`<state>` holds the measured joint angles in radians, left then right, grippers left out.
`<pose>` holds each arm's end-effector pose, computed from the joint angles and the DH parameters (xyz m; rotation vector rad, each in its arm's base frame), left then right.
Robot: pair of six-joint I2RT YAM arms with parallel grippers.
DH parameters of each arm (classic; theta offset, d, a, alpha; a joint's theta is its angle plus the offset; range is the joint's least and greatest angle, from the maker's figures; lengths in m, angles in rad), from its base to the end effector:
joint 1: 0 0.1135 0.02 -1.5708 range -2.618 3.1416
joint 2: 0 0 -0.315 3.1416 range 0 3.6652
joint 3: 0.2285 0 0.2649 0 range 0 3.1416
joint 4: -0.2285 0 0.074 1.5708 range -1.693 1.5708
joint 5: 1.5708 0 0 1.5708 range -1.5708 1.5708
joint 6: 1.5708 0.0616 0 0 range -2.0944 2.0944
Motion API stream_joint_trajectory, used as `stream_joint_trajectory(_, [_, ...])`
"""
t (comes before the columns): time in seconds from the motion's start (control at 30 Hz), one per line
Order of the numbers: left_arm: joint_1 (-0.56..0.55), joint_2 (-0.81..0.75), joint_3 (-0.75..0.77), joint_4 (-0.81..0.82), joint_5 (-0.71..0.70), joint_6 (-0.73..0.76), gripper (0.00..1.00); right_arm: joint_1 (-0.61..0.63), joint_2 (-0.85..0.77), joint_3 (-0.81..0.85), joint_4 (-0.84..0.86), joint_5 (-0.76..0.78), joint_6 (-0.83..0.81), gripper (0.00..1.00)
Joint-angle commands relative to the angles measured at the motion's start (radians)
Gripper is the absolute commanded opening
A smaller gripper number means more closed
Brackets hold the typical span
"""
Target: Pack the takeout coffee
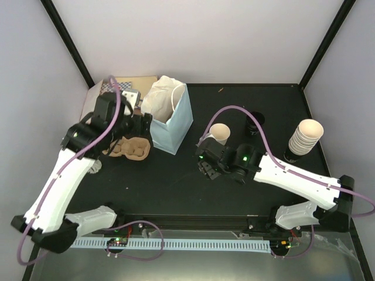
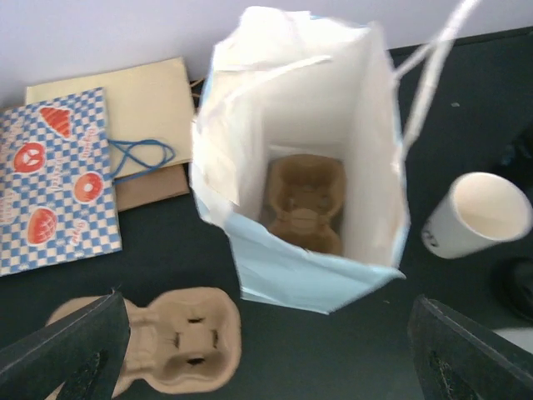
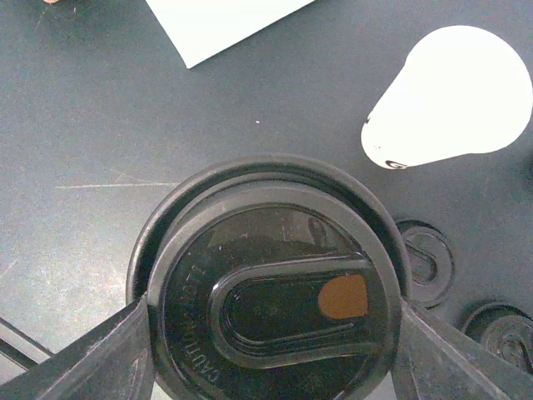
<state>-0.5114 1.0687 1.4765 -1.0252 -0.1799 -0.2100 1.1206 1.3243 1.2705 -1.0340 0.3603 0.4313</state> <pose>0.1721 -0.0840 0.4691 0.2272 2.1729 -0.2136 0.1349 0.2293 0.3484 -0.7535 2.4375 0.1084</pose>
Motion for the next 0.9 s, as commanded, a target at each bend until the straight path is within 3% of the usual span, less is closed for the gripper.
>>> stream_joint_trajectory(0.0, [0.116,0.152,0.072,0.025,0.034,0.119,0.91,-0.004,-0.061,-0.014,-0.029,0.036,0.02,0.66])
stream_joint_trajectory(0.1, [0.23,0.309,0.165,-0.015,0.146,0.133,0.86,-0.004,-0.084,-0.009,-0.037,0.035,0.017,0.66])
stream_joint_trajectory(0.27, [0.278,0.445,0.26,-0.038,0.342,0.233,0.94,-0.005,-0.106,0.001,-0.048,0.031,0.011,0.66])
stream_joint_trajectory(0.57, [0.283,0.495,0.234,0.109,0.284,0.235,0.9,-0.005,-0.123,0.001,-0.052,0.015,0.001,0.65])
stream_joint_trajectory(0.67, [0.283,0.554,0.27,0.109,0.299,0.241,0.83,-0.005,-0.135,0.0,-0.055,0.008,0.003,0.65])
stream_joint_trajectory(0.73, [0.283,0.594,0.291,0.105,0.31,0.251,0.72,-0.005,-0.144,-0.001,-0.059,0.009,0.003,0.64])
stream_joint_trajectory(0.87, [0.283,0.677,0.403,0.041,0.323,0.257,0.39,-0.005,-0.156,0.0,-0.068,0.009,0.001,0.62])
